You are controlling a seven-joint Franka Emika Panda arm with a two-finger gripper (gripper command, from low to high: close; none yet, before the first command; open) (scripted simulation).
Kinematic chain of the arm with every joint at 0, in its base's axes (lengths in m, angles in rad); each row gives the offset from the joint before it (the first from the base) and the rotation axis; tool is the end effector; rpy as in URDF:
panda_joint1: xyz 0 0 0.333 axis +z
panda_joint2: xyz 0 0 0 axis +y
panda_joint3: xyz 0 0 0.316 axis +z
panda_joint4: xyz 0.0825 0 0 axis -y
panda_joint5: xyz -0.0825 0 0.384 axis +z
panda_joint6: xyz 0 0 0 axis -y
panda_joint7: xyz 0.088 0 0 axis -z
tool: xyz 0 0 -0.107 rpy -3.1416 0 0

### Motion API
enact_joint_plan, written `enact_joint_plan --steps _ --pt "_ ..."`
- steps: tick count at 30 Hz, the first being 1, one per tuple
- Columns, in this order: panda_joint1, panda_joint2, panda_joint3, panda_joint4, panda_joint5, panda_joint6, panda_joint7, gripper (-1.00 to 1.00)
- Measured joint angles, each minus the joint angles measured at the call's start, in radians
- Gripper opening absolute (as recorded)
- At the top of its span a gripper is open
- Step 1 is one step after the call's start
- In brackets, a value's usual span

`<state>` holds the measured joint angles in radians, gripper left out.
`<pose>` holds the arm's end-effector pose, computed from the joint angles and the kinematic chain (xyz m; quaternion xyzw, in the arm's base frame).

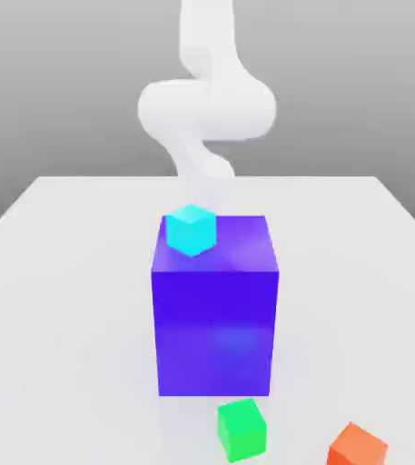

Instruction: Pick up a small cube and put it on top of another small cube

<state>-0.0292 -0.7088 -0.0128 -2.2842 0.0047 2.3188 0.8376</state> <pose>0.3781 -0.0176 0.6881 -0.8426 0.3975 -0.3322 0.1468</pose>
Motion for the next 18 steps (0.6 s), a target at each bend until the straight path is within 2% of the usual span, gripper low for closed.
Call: enact_joint_plan --steps 18 --pt "-0.188 0.659 -0.132 0.116 0.056 0.13 0.258 0.0"
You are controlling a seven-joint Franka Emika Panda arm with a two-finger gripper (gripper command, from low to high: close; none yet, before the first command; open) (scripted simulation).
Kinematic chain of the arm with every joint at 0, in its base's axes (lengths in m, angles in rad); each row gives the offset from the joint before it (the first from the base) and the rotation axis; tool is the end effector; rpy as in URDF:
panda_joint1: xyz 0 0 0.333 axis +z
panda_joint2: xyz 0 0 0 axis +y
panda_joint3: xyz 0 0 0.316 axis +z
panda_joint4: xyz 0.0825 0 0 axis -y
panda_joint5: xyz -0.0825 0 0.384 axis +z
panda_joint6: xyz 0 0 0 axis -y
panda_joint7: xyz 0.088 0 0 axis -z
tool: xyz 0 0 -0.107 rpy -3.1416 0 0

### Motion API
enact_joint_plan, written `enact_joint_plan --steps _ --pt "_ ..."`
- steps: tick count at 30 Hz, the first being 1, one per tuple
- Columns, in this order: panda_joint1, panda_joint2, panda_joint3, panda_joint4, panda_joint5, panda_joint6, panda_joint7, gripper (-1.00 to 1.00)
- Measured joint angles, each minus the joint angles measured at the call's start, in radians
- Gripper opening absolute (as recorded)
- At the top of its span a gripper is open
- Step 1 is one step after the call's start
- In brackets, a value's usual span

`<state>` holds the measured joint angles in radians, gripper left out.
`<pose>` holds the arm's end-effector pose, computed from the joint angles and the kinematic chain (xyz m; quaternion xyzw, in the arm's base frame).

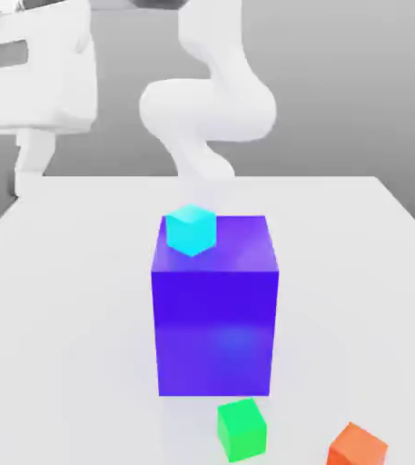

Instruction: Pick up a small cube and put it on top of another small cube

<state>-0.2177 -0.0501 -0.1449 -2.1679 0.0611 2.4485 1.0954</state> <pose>0.5191 -0.1977 0.4505 -0.7217 0.6720 -0.1437 0.0837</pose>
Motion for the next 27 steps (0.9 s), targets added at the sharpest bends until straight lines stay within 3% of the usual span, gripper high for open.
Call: enact_joint_plan --steps 14,18,19,27 --pt "-0.155 0.515 -0.076 0.092 0.122 0.096 0.144 0.0" --pt "-0.189 0.661 -0.048 0.126 0.167 0.186 0.127 0.0" --pt "-0.194 0.683 -0.042 0.131 0.173 0.202 0.123 -1.0" --pt "-0.188 0.658 -0.05 0.125 0.168 0.183 0.127 -1.0"
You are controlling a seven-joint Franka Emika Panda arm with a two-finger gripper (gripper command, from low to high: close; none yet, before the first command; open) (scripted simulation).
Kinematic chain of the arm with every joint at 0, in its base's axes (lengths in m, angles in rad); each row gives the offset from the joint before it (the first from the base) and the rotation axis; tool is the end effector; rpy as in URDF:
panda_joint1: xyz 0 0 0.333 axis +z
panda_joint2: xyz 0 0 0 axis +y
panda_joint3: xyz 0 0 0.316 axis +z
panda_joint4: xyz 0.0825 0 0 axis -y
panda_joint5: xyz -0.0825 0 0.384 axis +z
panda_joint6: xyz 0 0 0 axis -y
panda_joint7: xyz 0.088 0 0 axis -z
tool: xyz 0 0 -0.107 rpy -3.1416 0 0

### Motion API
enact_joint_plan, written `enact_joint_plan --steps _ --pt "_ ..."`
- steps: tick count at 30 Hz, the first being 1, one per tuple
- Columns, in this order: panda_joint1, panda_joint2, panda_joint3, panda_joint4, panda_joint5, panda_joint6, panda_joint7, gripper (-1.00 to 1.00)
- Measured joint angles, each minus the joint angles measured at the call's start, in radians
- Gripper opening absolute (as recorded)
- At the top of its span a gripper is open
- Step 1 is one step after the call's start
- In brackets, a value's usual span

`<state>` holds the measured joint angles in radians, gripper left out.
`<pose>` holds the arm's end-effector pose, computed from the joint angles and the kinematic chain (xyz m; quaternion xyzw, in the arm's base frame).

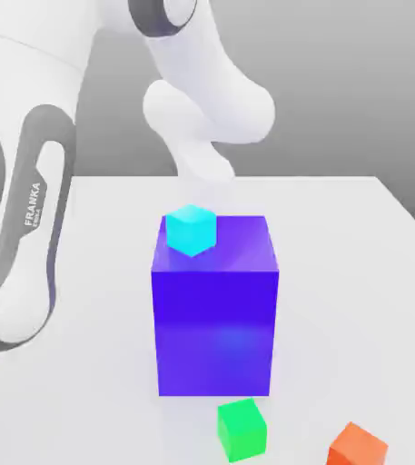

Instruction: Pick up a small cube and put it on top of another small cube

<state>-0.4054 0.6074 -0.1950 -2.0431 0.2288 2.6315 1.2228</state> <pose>0.4828 -0.3385 0.1438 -0.5448 0.8386 -0.0005 0.0003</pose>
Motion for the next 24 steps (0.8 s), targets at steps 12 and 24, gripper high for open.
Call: enact_joint_plan --steps 12,24 --pt "0.258 -0.354 0.134 -0.3 -0.134 -0.04 -0.01 -1.0" --pt "0.433 -0.355 0.255 -0.477 -0.269 0.141 0.017 1.0"
